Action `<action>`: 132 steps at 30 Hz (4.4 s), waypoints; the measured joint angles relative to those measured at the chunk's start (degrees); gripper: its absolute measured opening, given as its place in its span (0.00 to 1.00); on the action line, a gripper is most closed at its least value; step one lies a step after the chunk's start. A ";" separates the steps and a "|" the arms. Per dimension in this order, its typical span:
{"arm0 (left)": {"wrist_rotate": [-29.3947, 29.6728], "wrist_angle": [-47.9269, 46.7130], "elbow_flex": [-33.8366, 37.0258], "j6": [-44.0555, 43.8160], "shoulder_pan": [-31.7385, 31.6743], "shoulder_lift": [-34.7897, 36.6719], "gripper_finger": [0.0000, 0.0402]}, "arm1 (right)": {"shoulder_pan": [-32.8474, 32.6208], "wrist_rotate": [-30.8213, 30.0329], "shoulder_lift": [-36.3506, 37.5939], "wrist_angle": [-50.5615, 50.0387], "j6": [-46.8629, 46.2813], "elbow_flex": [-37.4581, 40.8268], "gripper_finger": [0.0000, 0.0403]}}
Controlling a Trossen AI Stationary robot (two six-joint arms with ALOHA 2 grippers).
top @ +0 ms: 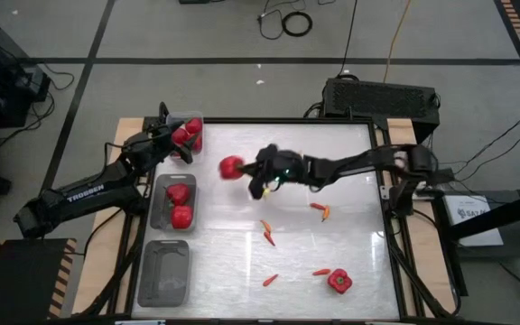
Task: Sort produce into baskets
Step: Put the bell pepper into the top gray bin
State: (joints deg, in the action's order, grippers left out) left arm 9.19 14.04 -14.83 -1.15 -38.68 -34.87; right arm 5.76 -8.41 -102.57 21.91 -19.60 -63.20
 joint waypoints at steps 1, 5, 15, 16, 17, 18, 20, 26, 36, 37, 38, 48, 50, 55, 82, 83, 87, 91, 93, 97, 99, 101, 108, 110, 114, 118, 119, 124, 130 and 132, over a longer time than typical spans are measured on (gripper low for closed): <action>0.00 0.00 0.00 -0.02 0.00 0.00 0.88 | -0.73 1.19 -1.66 3.78 0.61 0.00 0.02; 0.00 0.00 0.00 -0.02 0.00 0.00 0.88 | -3.30 2.82 -8.53 12.58 2.05 -4.33 0.02; 0.02 -0.01 0.01 0.02 0.01 0.00 0.88 | -7.21 7.26 -27.83 10.60 7.69 -30.49 0.02; 0.02 0.00 0.00 0.02 0.01 0.00 0.88 | -7.37 7.49 -29.32 9.77 8.24 -33.01 0.02; 0.04 0.00 0.00 0.03 0.00 0.00 0.88 | -7.50 7.40 -31.01 8.77 8.84 -35.59 0.02; 0.03 0.00 0.00 0.08 0.02 0.00 0.88 | -7.70 7.50 -32.73 8.59 9.55 -38.08 0.02; 0.04 0.00 0.01 0.22 0.02 0.00 0.88 | -7.82 8.85 -35.97 7.86 10.72 -42.63 0.02; 0.07 -0.04 0.00 0.48 0.00 0.00 0.88 | -8.29 11.08 -43.90 1.73 9.79 -56.33 0.02; 0.02 -0.15 0.00 0.35 0.02 0.00 0.88 | -8.05 11.57 -47.97 -1.28 6.58 -61.02 0.12; 0.02 -0.36 0.00 0.16 0.00 0.00 0.88 | -8.03 11.57 -47.97 -1.56 6.77 -61.02 0.13; 0.02 -0.82 0.00 0.18 0.00 0.00 0.88 | -7.97 11.57 -47.97 -1.86 6.97 -61.02 0.13; -0.07 -12.56 -4.55 -0.02 0.02 0.00 0.88 | -6.57 11.55 -41.15 -18.30 12.12 -60.98 0.22; -0.20 -13.18 -4.57 -0.04 0.07 0.00 0.88 | -5.81 11.46 -37.24 -27.37 14.30 -60.92 0.23; -8.64 -8.77 -4.57 -4.60 0.08 0.00 0.88 | -4.49 11.34 -25.55 -49.46 16.20 -60.94 0.23; -18.01 2.86 -15.39 -6.93 35.31 -16.24 0.88 | -28.47 2.39 -6.63 -111.84 -29.16 -50.78 0.23; -17.99 2.99 -15.95 -6.93 37.00 -17.00 0.88 | -29.85 4.17 -6.63 -111.91 -32.30 -49.85 0.23; -17.91 2.19 -18.04 -6.00 43.42 -18.92 0.88 | -35.81 8.81 -6.63 -111.36 -44.58 -47.09 0.23; -13.49 -2.71 -19.28 -5.87 48.94 -19.12 0.88 | -41.72 10.31 -6.63 -110.17 -54.17 -44.53 0.23; -10.85 -5.81 -19.28 -5.86 51.02 -19.15 0.88 | -44.00 11.38 -6.61 -108.61 -58.82 -42.87 0.23; -7.07 -14.30 -19.28 -6.21 52.91 -19.15 0.88 | -47.98 11.56 -6.59 -106.04 -64.94 -39.82 0.29; -5.18 -20.75 -19.26 -7.38 53.44 -19.15 0.88 | -49.40 11.71 -6.60 -104.81 -66.96 -38.10 0.33; -1.53 -27.48 -19.26 -10.25 53.90 -19.14 0.88 | -50.42 11.82 -6.61 -103.79 -67.92 -36.77 0.38; 14.56 -44.92 -19.23 -17.28 56.10 -15.81 0.88 | -50.93 13.19 -6.59 -99.64 -67.30 -34.31 0.50; 16.35 -48.25 -19.23 -18.13 56.61 -13.40 0.88 | -51.17 12.87 -6.61 -99.42 -66.84 -34.10 0.52; 20.76 -53.27 -19.23 -18.93 57.35 -8.06 0.88 | -51.42 12.91 -6.61 -99.61 -66.63 -34.12 0.54; 25.55 -53.59 -19.19 -16.61 57.51 -2.69 0.88 | -51.63 12.94 -6.61 -100.37 -66.70 -34.12 0.53; 27.55 -52.83 -19.19 -15.81 57.51 -1.47 0.88 | -51.63 12.97 -6.61 -100.39 -66.74 -34.12 0.53; 43.73 -50.40 -19.19 -15.29 55.79 2.82 0.88 | -51.63 12.56 -6.61 -101.30 -67.06 -34.09 0.51; 49.07 -50.64 -19.19 -13.01 49.71 4.00 0.88 | -51.23 13.10 -6.61 -101.27 -67.74 -30.69 0.48; 48.55 -50.43 -19.19 -11.76 47.19 3.98 0.88 | -50.96 13.02 -6.61 -100.33 -67.77 -29.39 0.48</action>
State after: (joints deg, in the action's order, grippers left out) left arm 57.74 -36.38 -34.02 -12.91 8.52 -30.89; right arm -45.20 4.61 -109.19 -78.42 -87.37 -92.59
